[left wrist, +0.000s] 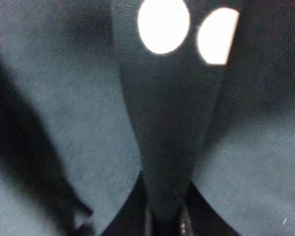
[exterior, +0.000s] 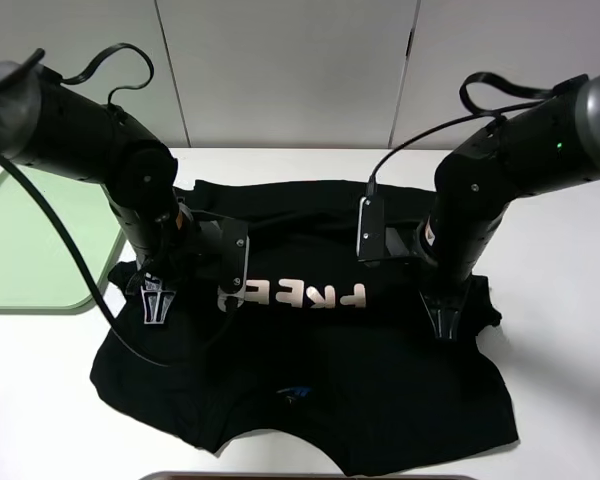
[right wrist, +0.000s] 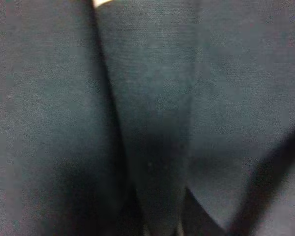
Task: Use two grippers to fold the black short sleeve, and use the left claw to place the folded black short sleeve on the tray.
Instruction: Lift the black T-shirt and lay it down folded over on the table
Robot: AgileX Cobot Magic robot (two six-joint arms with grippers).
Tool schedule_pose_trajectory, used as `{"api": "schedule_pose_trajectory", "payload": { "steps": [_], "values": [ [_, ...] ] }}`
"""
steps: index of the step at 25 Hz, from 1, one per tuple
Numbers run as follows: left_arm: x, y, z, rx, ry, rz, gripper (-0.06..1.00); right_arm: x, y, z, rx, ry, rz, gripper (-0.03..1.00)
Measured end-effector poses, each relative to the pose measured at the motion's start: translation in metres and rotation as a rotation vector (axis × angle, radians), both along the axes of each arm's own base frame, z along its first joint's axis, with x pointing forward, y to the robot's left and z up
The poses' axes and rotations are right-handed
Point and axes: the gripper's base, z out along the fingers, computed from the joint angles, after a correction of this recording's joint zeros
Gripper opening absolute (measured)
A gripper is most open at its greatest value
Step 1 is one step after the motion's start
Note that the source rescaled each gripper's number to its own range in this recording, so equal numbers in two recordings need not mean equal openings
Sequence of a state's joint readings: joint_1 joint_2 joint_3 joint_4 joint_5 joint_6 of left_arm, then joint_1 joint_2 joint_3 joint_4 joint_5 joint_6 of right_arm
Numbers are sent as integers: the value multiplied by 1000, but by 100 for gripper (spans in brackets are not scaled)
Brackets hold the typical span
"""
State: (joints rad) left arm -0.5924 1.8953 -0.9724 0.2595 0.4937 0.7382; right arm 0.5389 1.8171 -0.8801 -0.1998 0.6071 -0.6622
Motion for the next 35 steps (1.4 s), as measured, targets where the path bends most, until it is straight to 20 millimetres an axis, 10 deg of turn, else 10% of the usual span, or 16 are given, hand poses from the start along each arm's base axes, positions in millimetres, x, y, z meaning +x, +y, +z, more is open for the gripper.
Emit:
{"api": "schedule_pose_trajectory", "payload": {
  "steps": [35],
  "values": [
    [-4,26,284,-123,-649,-35,1,23,4,257,119,-368,-79,0]
  ]
}}
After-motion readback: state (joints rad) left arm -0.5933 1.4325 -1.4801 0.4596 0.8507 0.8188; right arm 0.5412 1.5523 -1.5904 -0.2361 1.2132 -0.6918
